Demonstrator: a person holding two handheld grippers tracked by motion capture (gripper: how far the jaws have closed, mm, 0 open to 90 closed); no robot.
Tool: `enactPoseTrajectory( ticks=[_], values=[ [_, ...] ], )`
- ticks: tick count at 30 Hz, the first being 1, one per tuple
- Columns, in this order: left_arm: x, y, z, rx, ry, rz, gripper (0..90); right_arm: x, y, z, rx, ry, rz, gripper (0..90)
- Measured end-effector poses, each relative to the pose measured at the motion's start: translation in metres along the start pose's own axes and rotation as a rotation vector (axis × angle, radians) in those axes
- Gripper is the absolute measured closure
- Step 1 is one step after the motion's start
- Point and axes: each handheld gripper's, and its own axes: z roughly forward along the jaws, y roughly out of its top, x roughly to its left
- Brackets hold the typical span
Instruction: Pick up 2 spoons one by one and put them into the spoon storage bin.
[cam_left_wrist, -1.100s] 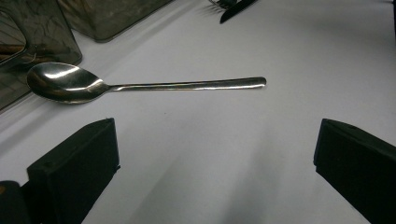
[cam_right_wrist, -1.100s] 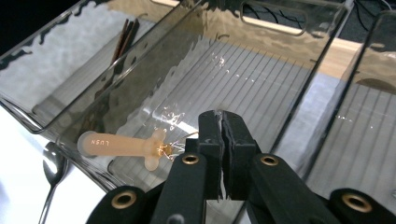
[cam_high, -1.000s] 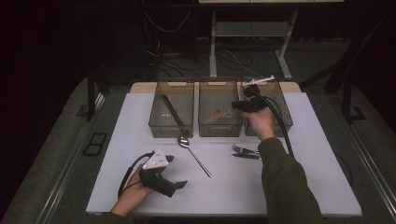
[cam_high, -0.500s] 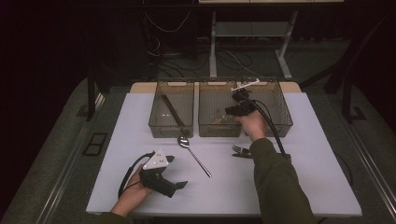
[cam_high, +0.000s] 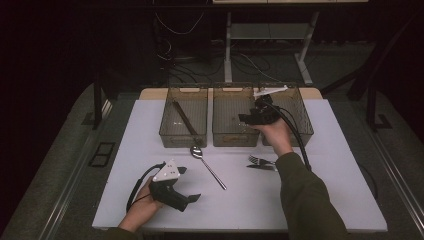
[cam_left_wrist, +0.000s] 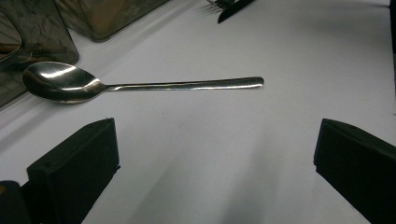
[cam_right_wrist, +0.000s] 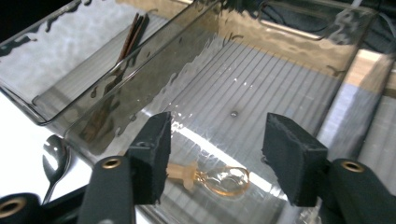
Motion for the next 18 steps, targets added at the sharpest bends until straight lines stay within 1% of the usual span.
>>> enactPoseTrajectory(
  ticks=[1, 3, 5, 6, 8, 10, 12, 14, 16, 18],
  values=[
    [0.000, 0.000, 0.000, 0.000, -0.002, -0.008, 0.0, 0.000, -0.001, -0.005, -0.005, 0.004, 0.006, 38.9],
    [0.000, 0.000, 0.000, -0.006, -0.002, -0.012, 0.0, -0.002, -0.004, -0.014, -0.023, 0.015, 0.010, 35.7],
    [0.000, 0.000, 0.000, -0.011, -0.004, -0.014, 0.0, -0.004, -0.008, -0.024, -0.055, 0.039, 0.019, 32.5],
    [0.000, 0.000, 0.000, -0.009, -0.003, -0.015, 0.0, -0.005, -0.009, -0.027, -0.061, 0.046, 0.020, 31.1],
    [0.000, 0.000, 0.000, -0.002, -0.001, -0.021, 0.0, -0.005, -0.014, -0.036, -0.079, 0.059, 0.008, 28.3],
    [0.000, 0.000, 0.000, -0.002, 0.000, -0.025, 0.0, -0.005, -0.019, -0.044, -0.079, 0.061, -0.011, 25.8],
    [0.000, 0.000, 0.001, -0.002, 0.004, -0.027, 0.0, -0.004, -0.025, -0.051, -0.081, 0.068, -0.032, 21.4],
    [0.000, -0.001, 0.001, 0.003, 0.009, -0.025, 0.0, -0.003, -0.033, -0.058, -0.081, 0.077, -0.039, 19.6],
    [-0.001, -0.002, 0.002, 0.019, 0.013, -0.018, 0.0, -0.003, -0.041, -0.064, -0.081, 0.087, -0.047, 19.4],
    [-0.002, -0.002, 0.004, 0.026, 0.011, -0.018, 0.0, -0.002, -0.051, -0.068, -0.075, 0.087, -0.055, 19.3]
  ],
)
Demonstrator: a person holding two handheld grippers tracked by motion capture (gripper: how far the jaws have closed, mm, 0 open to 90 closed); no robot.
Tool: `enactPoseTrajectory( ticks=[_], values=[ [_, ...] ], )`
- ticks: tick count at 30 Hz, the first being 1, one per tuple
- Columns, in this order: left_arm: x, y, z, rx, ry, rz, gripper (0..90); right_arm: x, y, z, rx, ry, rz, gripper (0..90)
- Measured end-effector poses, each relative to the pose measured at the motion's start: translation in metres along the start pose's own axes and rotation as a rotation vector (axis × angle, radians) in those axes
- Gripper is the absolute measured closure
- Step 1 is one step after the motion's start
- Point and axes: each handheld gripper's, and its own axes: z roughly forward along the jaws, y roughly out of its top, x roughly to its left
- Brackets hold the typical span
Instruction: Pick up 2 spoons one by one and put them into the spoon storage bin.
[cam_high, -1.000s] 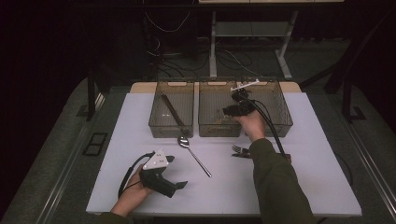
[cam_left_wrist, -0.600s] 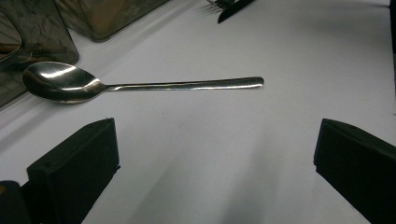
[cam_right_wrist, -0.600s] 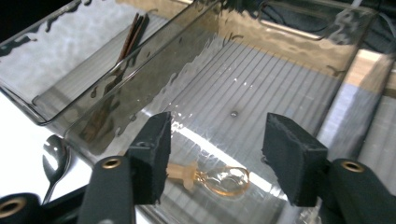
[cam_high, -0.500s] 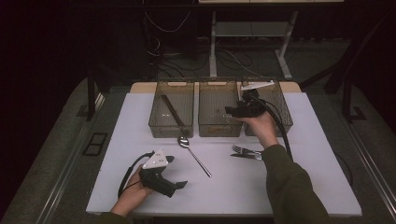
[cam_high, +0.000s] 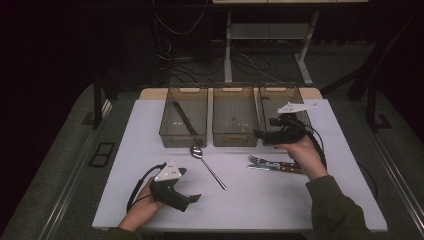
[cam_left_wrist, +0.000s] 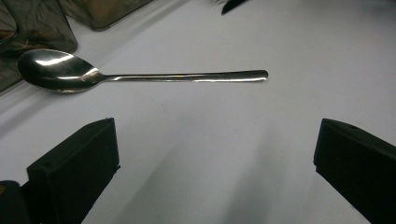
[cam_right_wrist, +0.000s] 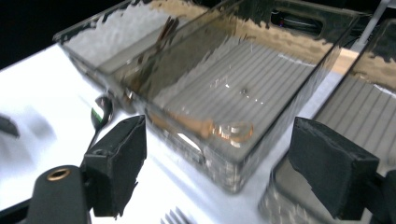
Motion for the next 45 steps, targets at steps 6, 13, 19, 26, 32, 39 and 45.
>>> enactPoseTrajectory(
  ticks=[6, 13, 19, 26, 32, 39, 45],
  values=[
    [0.001, 0.001, -0.002, 0.000, -0.004, 0.010, 0.0, 0.003, -0.029, -0.014, -0.018, 0.008, -0.018, 12.9],
    [0.001, 0.002, -0.004, -0.019, 0.020, -0.003, 0.0, 0.009, -0.062, -0.024, -0.008, -0.004, -0.032, 3.5],
    [0.002, 0.002, -0.005, -0.030, 0.040, -0.011, 0.0, 0.013, -0.087, -0.035, -0.025, -0.029, -0.053, 3.5],
    [0.003, 0.004, -0.007, -0.048, 0.016, -0.009, 0.0, 0.017, -0.120, -0.044, -0.002, -0.038, -0.082, 3.5],
    [0.002, 0.005, -0.008, -0.042, 0.012, -0.003, 5.5, 0.020, -0.139, -0.050, 0.031, -0.029, -0.078, 3.5],
    [0.009, 0.012, -0.006, -0.035, 0.063, -0.013, 27.3, 0.021, -0.144, -0.053, 0.036, -0.021, -0.070, 3.5],
    [0.017, 0.024, 0.001, -0.009, 0.100, 0.000, 57.7, 0.022, -0.144, -0.053, 0.031, -0.023, -0.078, 3.5]
  ],
)
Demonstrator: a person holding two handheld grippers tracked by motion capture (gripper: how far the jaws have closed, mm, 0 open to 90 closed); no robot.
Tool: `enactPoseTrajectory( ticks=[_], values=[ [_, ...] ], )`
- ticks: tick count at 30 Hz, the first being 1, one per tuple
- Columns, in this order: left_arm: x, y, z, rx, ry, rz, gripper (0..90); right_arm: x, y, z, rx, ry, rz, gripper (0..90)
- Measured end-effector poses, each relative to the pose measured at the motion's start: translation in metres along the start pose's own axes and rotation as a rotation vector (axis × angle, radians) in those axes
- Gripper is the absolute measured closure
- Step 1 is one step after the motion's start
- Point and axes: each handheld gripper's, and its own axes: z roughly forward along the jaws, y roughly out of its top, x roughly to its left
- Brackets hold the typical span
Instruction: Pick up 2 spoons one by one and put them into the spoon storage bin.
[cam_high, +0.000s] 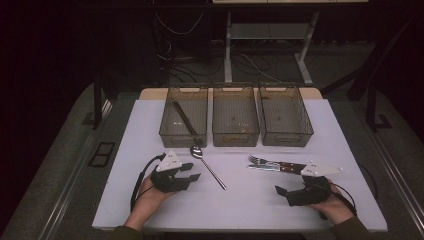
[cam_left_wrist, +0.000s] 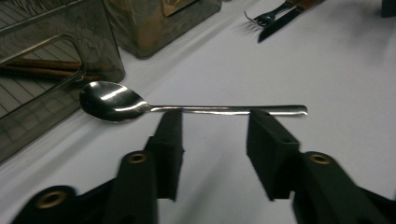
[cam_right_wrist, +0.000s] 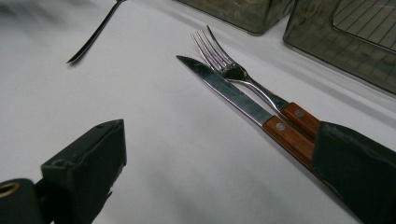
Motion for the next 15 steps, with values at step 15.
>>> enactPoseTrajectory(
  ticks=[15],
  values=[
    [0.025, 0.027, 0.060, 0.132, 0.033, 0.016, 89.1, 0.000, 0.000, 0.004, 0.018, -0.011, -0.008, 3.5]
  ],
)
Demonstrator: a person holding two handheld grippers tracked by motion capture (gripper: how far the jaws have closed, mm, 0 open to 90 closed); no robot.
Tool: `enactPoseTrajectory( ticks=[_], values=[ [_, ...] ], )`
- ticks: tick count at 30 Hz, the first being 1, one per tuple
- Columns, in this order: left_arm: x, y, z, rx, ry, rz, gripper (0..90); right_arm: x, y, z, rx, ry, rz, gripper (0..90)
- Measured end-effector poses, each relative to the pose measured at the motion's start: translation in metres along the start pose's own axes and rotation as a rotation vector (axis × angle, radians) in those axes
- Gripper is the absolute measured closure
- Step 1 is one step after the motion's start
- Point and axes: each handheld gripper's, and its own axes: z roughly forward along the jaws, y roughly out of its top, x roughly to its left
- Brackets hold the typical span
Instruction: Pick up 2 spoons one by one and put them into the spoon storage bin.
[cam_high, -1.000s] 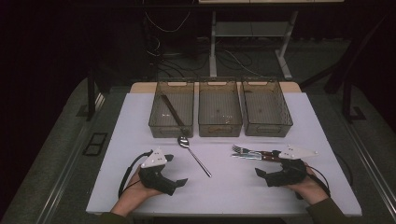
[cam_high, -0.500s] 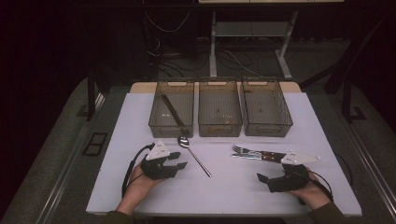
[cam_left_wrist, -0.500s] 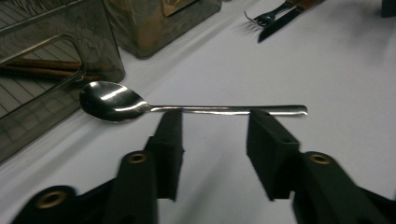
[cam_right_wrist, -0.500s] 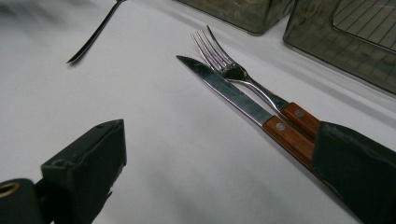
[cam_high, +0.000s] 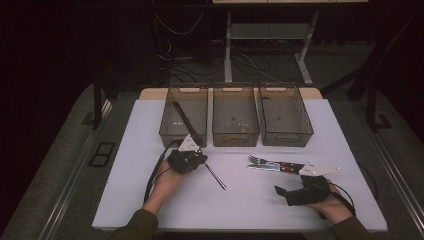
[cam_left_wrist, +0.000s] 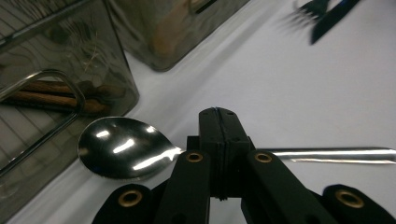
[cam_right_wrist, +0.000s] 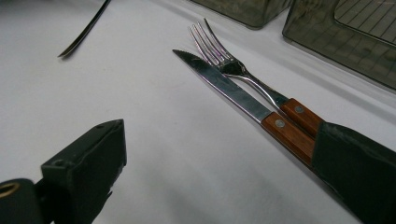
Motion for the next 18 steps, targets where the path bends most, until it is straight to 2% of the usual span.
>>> enactPoseTrajectory(
  ticks=[4, 8, 18],
  values=[
    [0.004, 0.002, 0.012, 0.039, 0.039, 0.011, 89.1, 0.000, 0.000, 0.000, 0.002, -0.005, 0.000, 3.6],
    [0.006, 0.004, 0.015, 0.046, 0.064, 0.012, 89.1, -0.001, 0.000, 0.000, -0.001, -0.004, -0.003, 3.5],
    [0.009, 0.004, 0.010, 0.077, 0.054, 0.005, 89.2, -0.001, 0.000, -0.001, -0.002, -0.009, 0.003, 3.6]
  ],
)
